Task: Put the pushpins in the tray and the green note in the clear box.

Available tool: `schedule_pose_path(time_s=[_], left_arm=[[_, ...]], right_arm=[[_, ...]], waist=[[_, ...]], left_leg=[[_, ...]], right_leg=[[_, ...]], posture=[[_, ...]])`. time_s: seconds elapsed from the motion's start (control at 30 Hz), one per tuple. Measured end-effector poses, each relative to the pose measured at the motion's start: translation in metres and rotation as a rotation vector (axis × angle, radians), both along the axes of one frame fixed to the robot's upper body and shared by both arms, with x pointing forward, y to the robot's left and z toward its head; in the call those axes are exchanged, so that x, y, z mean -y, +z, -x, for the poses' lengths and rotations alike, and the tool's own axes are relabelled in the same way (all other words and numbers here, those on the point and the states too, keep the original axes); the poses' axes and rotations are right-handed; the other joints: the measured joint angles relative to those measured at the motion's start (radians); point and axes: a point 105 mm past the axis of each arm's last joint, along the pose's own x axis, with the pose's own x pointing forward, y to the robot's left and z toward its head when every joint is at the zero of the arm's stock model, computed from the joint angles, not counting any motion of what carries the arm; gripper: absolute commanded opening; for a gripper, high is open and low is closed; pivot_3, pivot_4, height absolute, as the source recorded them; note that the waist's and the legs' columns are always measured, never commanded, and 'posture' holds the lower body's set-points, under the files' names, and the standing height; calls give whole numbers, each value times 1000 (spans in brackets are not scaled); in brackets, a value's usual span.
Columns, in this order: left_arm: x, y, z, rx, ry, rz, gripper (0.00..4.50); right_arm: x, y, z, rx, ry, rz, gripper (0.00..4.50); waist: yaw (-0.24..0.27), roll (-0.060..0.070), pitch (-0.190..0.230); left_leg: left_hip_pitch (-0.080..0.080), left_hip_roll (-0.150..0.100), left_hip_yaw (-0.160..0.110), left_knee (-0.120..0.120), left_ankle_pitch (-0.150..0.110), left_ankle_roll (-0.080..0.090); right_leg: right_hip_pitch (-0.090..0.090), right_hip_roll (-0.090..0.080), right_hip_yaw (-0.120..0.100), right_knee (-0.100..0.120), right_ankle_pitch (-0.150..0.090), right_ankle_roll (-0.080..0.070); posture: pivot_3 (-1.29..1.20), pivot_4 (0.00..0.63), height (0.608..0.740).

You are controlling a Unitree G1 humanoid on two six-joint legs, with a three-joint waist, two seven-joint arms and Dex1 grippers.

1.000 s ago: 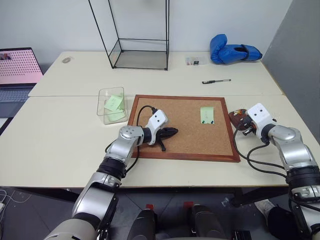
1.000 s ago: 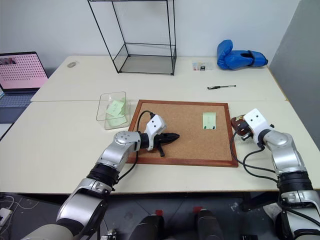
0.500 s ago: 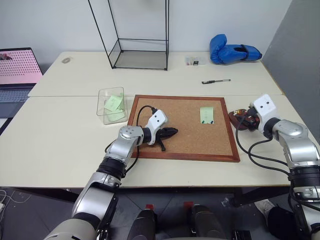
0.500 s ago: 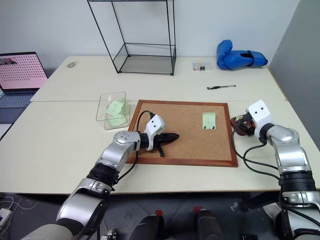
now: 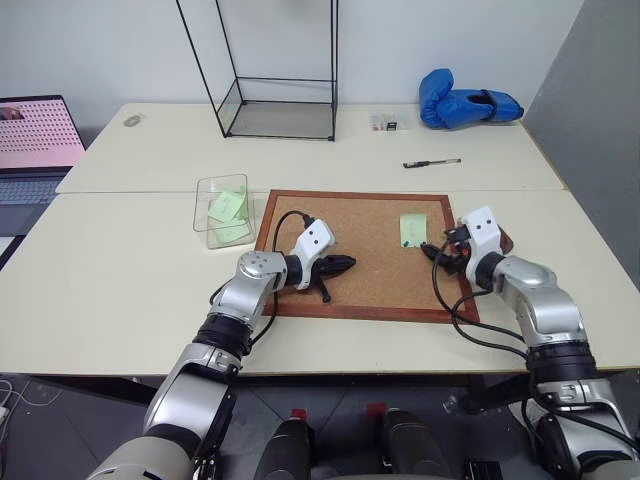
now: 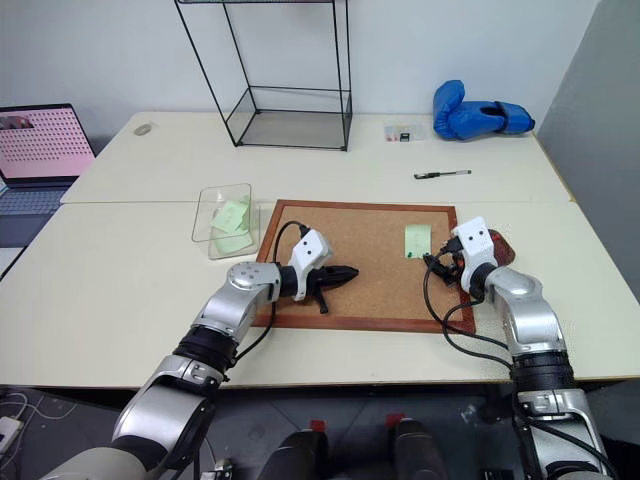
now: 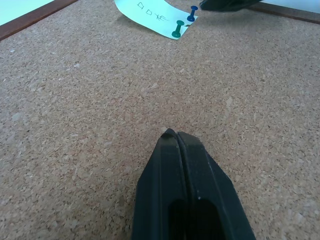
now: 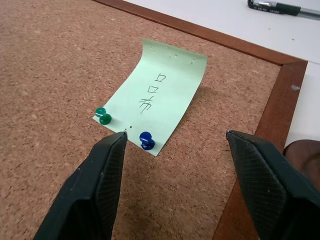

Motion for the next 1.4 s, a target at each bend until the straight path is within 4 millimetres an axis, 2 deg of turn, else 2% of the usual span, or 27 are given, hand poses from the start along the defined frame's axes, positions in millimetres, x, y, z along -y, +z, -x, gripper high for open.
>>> schedule_pose_path(time_s=[0.03,0.13,0.6,0.9,1.17,1.3,1.4], left_arm=[[0,0,0,0,0,0,0],[0,0,0,1,0,0,0],[0,0,0,2,1,-1,0],[0,0,0,4,0,-2,0],[0,0,0,3,0,-7,0],[0,0,0,3,0,-7,0],[0,0,0,4,-2,-8,0]], right_arm=[[-1,-1,-1,-2,1,-3,3353],[-1,-3,-2,-11,-4,-9,2893],[-11,-9,-2,-26,21,-23,97],[-13,-5,-1,-16,32,-28,21],[-26,26,5,80,100,-57,21],[-23,36,6,99,101,-65,21],[-13,44,7,115,79,-58,21]], waist=[[0,0,0],[0,0,0],[0,0,0],[-1,0,0],[-1,0,0],[-1,0,0],[0,0,0]], left_leg=[[0,0,0,0,0,0],[0,0,0,0,0,0],[0,0,0,0,0,0],[0,0,0,0,0,0],[0,0,0,0,0,0],[0,0,0,0,0,0],[-1,0,0,0,0,0]], right_leg=[[0,0,0,0,0,0],[0,0,0,0,0,0],[0,0,0,0,0,0],[0,0,0,0,0,0],[0,0,0,0,0,0],[0,0,0,0,0,0],[0,0,0,0,0,0]], posture=[[0,150,740],[0,150,740],[0,150,740],[0,150,740],[0,150,740],[0,150,740],[0,150,740]])
